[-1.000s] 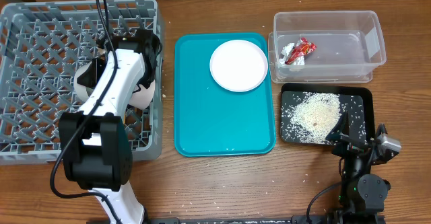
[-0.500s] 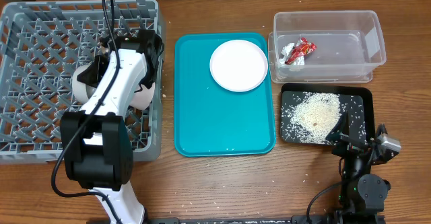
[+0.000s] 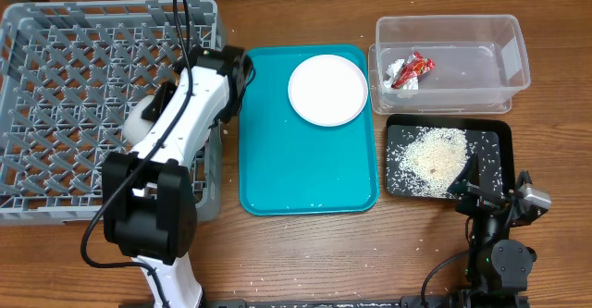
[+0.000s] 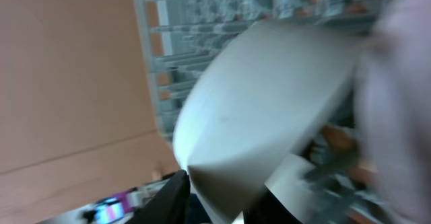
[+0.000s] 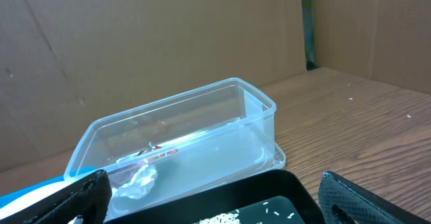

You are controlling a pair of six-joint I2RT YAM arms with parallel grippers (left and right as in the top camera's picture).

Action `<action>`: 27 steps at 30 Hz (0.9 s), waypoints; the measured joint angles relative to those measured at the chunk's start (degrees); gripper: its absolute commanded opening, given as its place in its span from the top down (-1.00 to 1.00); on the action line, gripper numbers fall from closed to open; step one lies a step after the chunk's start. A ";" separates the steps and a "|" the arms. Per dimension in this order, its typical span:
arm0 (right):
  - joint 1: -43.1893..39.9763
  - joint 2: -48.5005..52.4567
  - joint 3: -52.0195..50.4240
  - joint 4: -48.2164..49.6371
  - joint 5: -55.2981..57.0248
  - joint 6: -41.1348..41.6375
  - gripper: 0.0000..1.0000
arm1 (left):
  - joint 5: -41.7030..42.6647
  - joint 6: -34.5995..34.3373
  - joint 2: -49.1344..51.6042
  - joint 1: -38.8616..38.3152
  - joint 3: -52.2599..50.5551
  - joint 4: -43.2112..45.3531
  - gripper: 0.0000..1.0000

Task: Sort waste into correct bins and load items into the dishwasher
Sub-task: 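Grasp the white plate edge on the teal tray with the left gripper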

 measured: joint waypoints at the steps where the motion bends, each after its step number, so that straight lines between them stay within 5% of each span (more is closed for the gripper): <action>1: 0.00 0.00 0.00 0.02 -0.02 0.00 -1.00 | 2.47 0.00 0.20 -0.28 2.01 -0.63 0.25; 4: 0.00 0.00 0.00 0.02 -0.02 0.02 -1.00 | 11.45 0.59 0.20 -0.85 9.73 -2.10 0.00; 5: 0.00 0.00 0.00 0.02 0.00 -0.02 -1.00 | 14.01 0.72 0.20 -0.98 11.96 -2.34 -0.62; 6: 0.00 0.00 0.00 0.00 -0.02 0.00 -0.99 | 18.60 1.27 0.13 -1.16 15.67 -2.49 -1.00; 13: 0.00 0.00 0.00 0.02 -0.02 0.04 -1.00 | 48.81 2.56 -2.05 -1.81 30.53 0.15 -0.99; 17: 0.00 0.00 0.00 0.00 -0.02 0.02 -1.00 | 64.30 5.51 -3.19 -2.21 32.02 4.57 -0.60; 19: 0.00 0.00 0.00 0.00 -0.02 0.00 -1.00 | 67.78 6.36 -3.04 -3.30 31.43 6.08 -0.42; 27: 0.00 0.00 0.00 0.00 0.00 -0.02 -1.00 | 66.03 -2.64 4.79 -8.33 24.22 14.80 -0.38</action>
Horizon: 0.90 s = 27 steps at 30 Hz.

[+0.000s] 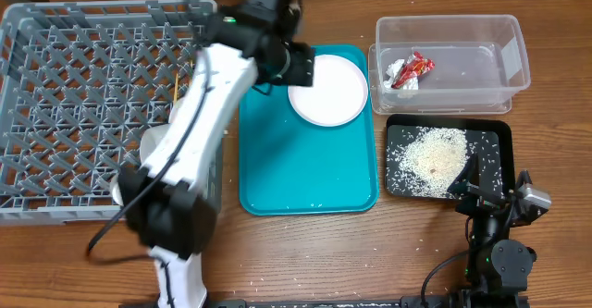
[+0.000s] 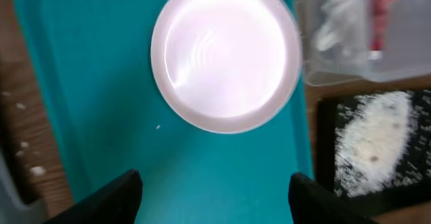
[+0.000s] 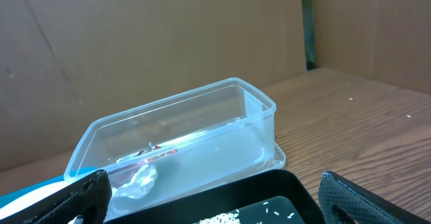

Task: Sort waste into correct bins and load items into the dishwasher
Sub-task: 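Grasp the white plate edge on the teal tray with the left gripper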

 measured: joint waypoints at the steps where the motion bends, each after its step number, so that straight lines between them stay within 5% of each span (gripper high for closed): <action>1: 0.00 0.00 0.00 0.00 -0.02 0.04 -0.99 | -0.22 -1.68 2.25 -0.07 -0.57 0.63 -0.36; 6: 0.00 0.00 0.00 0.00 0.00 0.00 -1.00 | -1.14 -7.80 12.09 0.20 -1.73 1.68 -0.32; 11: 0.00 0.00 0.00 0.02 0.00 0.02 -1.00 | -1.46 -10.91 17.73 0.28 -1.81 2.95 0.03; 14: 0.00 0.00 0.00 0.04 0.00 0.07 -1.00 | -1.27 -11.74 19.45 0.28 -1.81 3.02 0.83; 15: 0.00 0.00 0.00 0.02 -0.02 0.04 -1.00 | -1.25 -12.02 19.76 0.28 -1.81 2.91 0.92; 27: 0.00 0.00 0.00 0.02 0.00 0.04 -1.00 | -2.91 -9.84 15.65 4.83 3.76 -10.78 0.92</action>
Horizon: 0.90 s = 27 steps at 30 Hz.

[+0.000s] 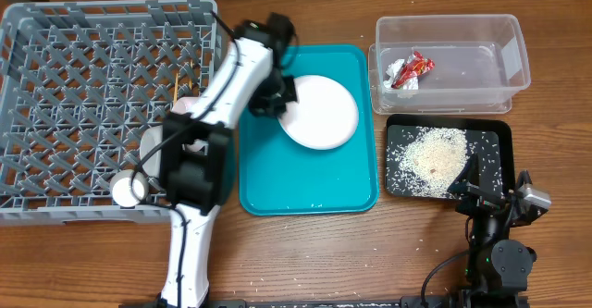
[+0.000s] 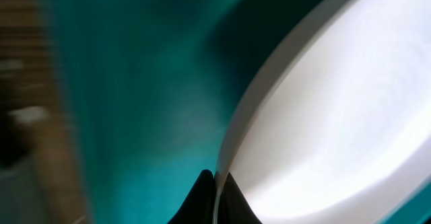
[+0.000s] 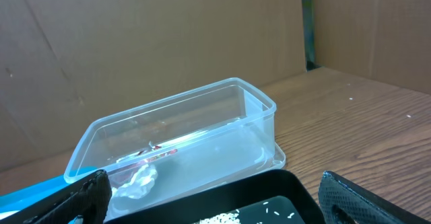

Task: Sort waste into correct bins and load items into the dishwasher
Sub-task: 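Grasp the white plate edge on the teal tray with the left gripper, then lift the white plate and stand it in the dish rack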

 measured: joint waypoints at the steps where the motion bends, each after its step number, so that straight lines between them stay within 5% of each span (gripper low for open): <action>1: 0.00 0.00 0.00 0.00 0.00 -0.02 -1.00 | -1.95 0.02 -2.21 1.27 0.92 -1.75 0.92; 9: 0.00 0.00 0.00 -0.02 -0.02 -0.02 -1.00 | -29.55 5.90 -25.68 7.69 5.62 -14.88 0.92; 14: 0.00 0.00 0.00 -0.02 -0.02 -0.02 -1.00 | -46.38 8.35 -31.52 9.57 5.97 -18.73 0.92; 27: 0.00 0.00 0.00 0.00 -0.02 -0.02 -1.00 | -58.14 10.62 -29.99 26.53 -4.20 -8.35 0.92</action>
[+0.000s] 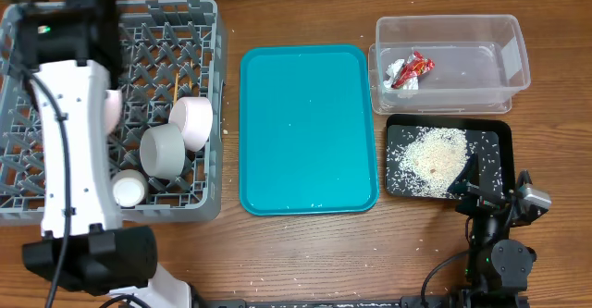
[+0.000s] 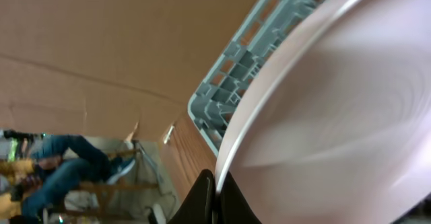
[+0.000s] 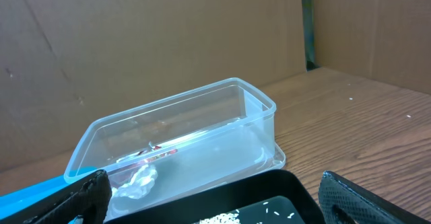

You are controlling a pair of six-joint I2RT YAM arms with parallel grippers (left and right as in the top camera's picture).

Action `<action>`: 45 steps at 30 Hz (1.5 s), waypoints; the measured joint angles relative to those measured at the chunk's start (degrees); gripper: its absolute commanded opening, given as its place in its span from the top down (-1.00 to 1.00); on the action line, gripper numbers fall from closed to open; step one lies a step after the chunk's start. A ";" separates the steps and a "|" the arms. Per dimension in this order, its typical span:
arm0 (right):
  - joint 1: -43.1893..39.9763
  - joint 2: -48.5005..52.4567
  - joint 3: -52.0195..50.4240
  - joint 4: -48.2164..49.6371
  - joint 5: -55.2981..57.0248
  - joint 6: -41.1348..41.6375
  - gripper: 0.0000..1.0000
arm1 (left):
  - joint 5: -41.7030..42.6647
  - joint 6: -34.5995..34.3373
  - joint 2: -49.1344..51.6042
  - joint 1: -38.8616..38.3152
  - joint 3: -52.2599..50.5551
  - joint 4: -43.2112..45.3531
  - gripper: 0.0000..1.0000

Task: Sort waste into correct bins and load items into the dishwasher
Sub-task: 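Lift the white plate and stand it in the dish rack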

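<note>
A white plate [image 2: 323, 103] stands on edge, its rim pinched in my shut left gripper [image 2: 215, 192]. In the overhead view the left arm [image 1: 72, 95] reaches high over the left part of the grey dish rack [image 1: 28, 174], and a strip of the plate [image 1: 113, 110] shows beside it. Behind the plate, the rack's corner [image 2: 232, 66] is visible. The teal tray [image 1: 308, 128] lies bare. My right gripper [image 3: 215, 207] stays open low over the black rice tray [image 1: 490, 151].
In the rack's right part sit a pale cup [image 1: 192, 121], a grey bowl [image 1: 162, 151] and a small white cup [image 1: 129, 188]. The clear bin [image 1: 481, 63] at the back right holds wrappers [image 1: 410, 69]. Loose rice is scattered on the wood.
The left gripper, then shut on the plate's rim on the teal tray, now holds the plate on edge over the left of the rack. The tray is bare. The right arm is unmoved.
The left gripper was at the rack's right side with a white dish by its fingers. Then it hung open above the plate on the tray. Then it was shut on the plate's rim, the plate shifted. Now the plate is over the rack.
</note>
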 measured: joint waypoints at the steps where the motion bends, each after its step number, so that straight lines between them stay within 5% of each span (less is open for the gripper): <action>1: 0.00 0.00 0.00 -0.02 0.00 -0.02 -1.00 | 0.28 0.85 0.02 1.40 -1.20 2.21 0.91; 14: 0.00 0.00 0.00 0.00 0.02 0.00 -1.00 | 3.04 13.35 0.44 4.04 -13.79 21.40 0.92; 29: 0.00 0.00 0.00 0.00 0.02 0.00 -1.00 | 7.04 15.41 0.44 -2.14 -16.26 19.06 0.79; 33: 0.00 0.00 0.00 -0.02 0.02 0.02 -1.00 | 7.69 15.87 0.46 -4.74 -16.26 18.38 0.18; 35: 0.00 0.00 0.00 0.00 0.00 0.02 -1.00 | 8.66 15.58 0.46 -5.44 -16.26 16.22 -0.60; 37: 0.00 0.00 0.00 0.00 0.00 0.02 -1.00 | 10.51 14.64 0.46 -6.32 -16.17 13.14 -0.69; 38: 0.00 0.00 0.00 0.02 0.02 0.00 -1.00 | 12.02 14.21 0.46 -6.67 -16.04 11.58 -1.00; 45: 0.00 0.00 0.00 -0.02 0.02 0.00 -1.00 | 31.74 13.20 -0.76 -10.21 -6.40 2.86 -1.00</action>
